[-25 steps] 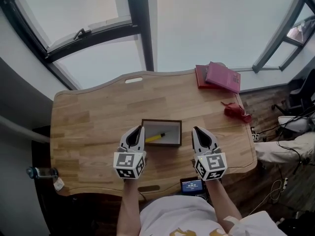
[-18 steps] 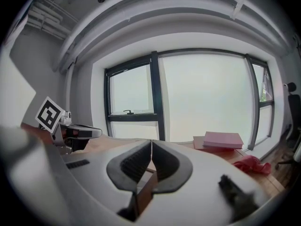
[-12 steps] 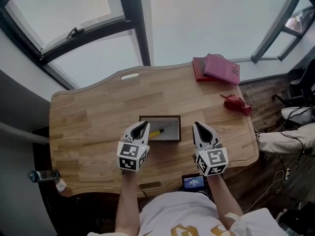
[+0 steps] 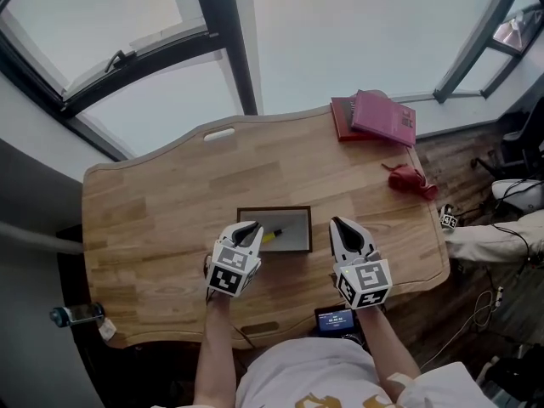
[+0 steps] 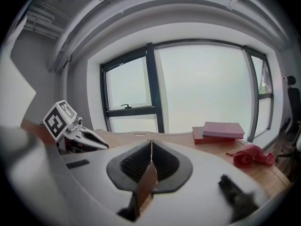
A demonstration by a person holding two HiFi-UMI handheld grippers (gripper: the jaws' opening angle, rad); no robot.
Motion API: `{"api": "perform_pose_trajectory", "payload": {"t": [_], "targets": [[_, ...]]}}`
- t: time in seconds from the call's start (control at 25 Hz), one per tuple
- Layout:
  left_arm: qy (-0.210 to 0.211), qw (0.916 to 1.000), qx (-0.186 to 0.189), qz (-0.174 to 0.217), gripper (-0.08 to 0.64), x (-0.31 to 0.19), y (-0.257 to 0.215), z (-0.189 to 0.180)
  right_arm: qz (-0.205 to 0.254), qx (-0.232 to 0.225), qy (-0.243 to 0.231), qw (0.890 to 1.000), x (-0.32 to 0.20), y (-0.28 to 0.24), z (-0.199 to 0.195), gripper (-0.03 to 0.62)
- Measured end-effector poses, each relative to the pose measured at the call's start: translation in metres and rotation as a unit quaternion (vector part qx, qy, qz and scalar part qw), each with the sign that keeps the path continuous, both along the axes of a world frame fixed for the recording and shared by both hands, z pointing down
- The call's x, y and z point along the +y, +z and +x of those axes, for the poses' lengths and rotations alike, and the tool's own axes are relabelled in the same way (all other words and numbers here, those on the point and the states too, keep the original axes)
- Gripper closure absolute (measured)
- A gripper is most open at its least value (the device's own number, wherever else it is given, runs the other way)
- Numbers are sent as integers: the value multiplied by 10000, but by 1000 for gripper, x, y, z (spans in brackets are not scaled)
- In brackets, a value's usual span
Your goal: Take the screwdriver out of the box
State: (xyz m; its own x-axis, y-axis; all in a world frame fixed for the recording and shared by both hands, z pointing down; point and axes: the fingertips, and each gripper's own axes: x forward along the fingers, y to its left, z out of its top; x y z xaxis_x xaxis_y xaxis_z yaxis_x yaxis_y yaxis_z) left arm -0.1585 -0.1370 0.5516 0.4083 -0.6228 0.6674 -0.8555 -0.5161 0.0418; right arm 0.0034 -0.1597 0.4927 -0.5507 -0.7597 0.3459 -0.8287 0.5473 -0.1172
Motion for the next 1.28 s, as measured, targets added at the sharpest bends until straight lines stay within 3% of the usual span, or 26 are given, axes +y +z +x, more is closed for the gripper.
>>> {"api": "perform_pose_trajectory", "payload": {"t": [0.36, 0.64, 0.72, 0.76, 1.28], "targets": [[544, 9954, -443, -651, 545, 0, 33, 8, -224, 18, -61, 9997, -10, 18, 2, 560], [1064, 9837, -874, -1154, 540, -3, 50, 20, -507, 97, -173, 9985, -19, 43, -2, 560], [1203, 9800, -916, -1295, 504, -3, 55, 25, -628, 114, -189, 9978, -21, 51, -2, 560], [1271, 9778, -941, -1377, 472, -2, 59, 27, -676, 114, -196, 9975, -23, 54, -3, 560], [2216, 9294, -1780, -2355, 446, 6, 89, 36, -1012, 45, -225, 9946, -38, 83, -5, 560]]}}
